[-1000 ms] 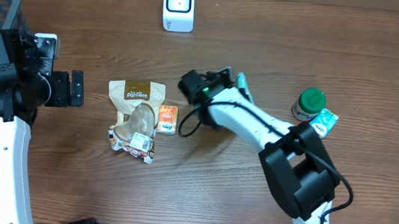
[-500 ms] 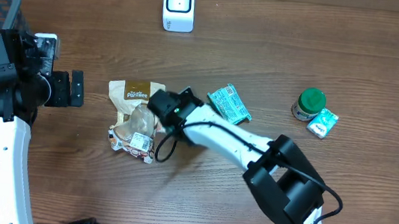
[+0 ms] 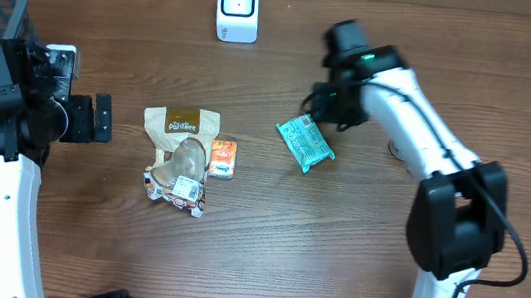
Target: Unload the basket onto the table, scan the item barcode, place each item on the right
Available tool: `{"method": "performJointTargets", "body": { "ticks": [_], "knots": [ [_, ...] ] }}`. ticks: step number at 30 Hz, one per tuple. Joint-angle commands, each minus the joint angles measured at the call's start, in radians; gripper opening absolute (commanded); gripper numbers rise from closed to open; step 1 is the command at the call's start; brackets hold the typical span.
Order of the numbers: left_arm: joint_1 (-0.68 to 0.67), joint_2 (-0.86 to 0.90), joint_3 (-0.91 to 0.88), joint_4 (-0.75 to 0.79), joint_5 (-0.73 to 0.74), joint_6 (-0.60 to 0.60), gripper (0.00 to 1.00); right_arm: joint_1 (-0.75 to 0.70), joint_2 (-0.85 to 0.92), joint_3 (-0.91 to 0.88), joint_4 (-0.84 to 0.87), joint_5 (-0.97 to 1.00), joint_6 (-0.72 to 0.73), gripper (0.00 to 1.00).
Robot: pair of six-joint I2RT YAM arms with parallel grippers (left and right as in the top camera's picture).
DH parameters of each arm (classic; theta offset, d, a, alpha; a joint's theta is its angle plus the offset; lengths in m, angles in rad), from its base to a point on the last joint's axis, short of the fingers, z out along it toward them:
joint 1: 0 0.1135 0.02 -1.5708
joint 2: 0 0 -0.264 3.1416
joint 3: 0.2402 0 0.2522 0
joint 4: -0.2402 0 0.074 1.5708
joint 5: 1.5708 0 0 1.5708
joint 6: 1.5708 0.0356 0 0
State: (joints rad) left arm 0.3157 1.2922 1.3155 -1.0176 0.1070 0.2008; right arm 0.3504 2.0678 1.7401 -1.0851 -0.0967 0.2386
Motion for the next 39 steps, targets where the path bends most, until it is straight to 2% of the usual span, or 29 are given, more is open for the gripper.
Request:
{"method": "performJointTargets", "body": {
  "ticks": [1, 4, 10, 14, 17, 23, 27, 33, 35, 37, 39],
  "knots": [
    [0.0, -0.002, 0.011, 0.0, -0.003, -0.015, 0.99, -0.042, -0.005, -0.038, 0.024, -0.213, 0.001, 0.38],
    [0.0, -0.002, 0.011, 0.0, -0.003, -0.015, 0.99, -0.054, 0.021, -0.067, 0.099, -0.173, 0.005, 0.36],
    [0.0, -0.002, 0.011, 0.0, -0.003, -0.015, 1.0, -0.047, 0.067, -0.112, 0.253, 0.067, 0.019, 0.24],
    [0.0, -0.002, 0.011, 0.0, -0.003, -0.015, 0.99, -0.031, 0.088, -0.112, 0.285, 0.159, 0.014, 0.23],
    [0.0, -0.002, 0.011, 0.0, -0.003, -0.015, 1.0, -0.019, 0.089, -0.112, 0.291, 0.126, -0.049, 0.23],
    [0.0, -0.002, 0.011, 0.0, -0.003, -0.015, 1.0, 0.054, 0.092, -0.112, 0.278, 0.043, -0.282, 0.23],
    [0.0, -0.002, 0.011, 0.0, -0.003, -0.015, 1.0, 0.107, 0.094, -0.112, 0.265, 0.043, -0.351, 0.24],
    [0.0, -0.002, 0.011, 0.0, -0.003, -0.015, 1.0, 0.167, 0.094, -0.112, 0.266, -0.004, -0.352, 0.24],
    [0.0, -0.002, 0.011, 0.0, -0.003, -0.015, 1.0, 0.17, 0.094, -0.111, 0.273, 0.002, -0.312, 0.24],
    [0.0, -0.002, 0.011, 0.0, -0.003, -0.015, 1.0, 0.153, 0.093, -0.106, 0.279, 0.041, -0.235, 0.18],
    [0.0, -0.002, 0.011, 0.0, -0.003, -0.015, 1.0, 0.126, 0.094, -0.104, 0.281, 0.148, -0.119, 0.06]
  ]
}}
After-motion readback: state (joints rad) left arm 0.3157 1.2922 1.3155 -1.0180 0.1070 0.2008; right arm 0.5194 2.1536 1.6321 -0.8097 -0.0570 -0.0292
